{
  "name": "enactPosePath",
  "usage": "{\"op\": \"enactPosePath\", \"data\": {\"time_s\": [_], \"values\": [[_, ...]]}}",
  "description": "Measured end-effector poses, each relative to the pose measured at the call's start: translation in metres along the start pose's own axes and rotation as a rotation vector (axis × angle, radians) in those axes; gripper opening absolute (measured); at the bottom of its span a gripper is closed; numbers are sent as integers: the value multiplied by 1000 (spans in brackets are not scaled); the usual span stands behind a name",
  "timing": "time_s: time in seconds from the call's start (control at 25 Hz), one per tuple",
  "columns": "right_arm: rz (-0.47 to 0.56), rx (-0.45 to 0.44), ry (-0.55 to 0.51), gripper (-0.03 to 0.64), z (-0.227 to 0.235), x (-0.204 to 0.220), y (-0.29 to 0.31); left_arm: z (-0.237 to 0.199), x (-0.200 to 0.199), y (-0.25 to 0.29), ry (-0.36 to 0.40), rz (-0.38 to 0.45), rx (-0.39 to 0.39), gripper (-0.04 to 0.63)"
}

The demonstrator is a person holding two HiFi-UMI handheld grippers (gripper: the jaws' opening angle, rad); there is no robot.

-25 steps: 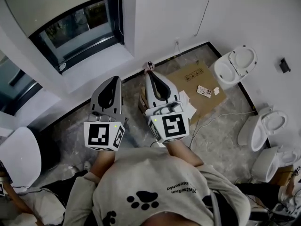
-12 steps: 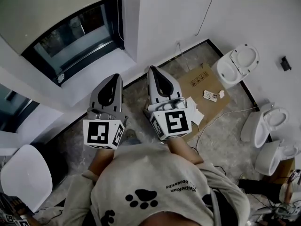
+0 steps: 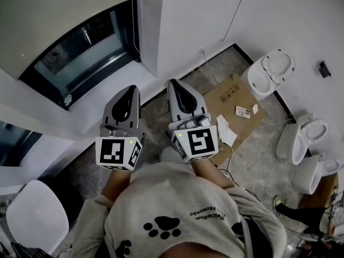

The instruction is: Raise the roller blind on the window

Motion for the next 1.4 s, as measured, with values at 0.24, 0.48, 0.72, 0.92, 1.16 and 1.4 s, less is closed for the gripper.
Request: {"op": "enactPosePath", "data": {"time_s": [0.24, 0.48, 0.72, 0.92, 1.16, 1.4], "values": [[-4, -2, 4, 9, 6, 6, 21, -10, 9, 18, -14, -16, 14, 8], [16, -13, 1, 9, 11, 8, 51, -25, 12, 42, -8, -11, 25, 8], [24, -22, 1, 9, 27, 19, 87, -41, 21, 73, -8, -8, 26, 8], [10, -43, 5, 9, 44, 29, 127, -58, 31, 112, -20, -20, 33, 8], [-1, -55, 8, 9, 74, 35, 186, -83, 36, 170, -37, -37, 30, 8], [-18, -97, -7, 9, 103, 47, 249, -109, 39, 234, -43, -35, 22, 8]]}}
Point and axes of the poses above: the fingertips, and each gripper's own axes: y forward along the fingers, z to its right, x out of its underside, the point moved 1 cm from there along -y, backward along the fingers, and after that the axes turned 5 degrees about -x, right-handed, at the moved point
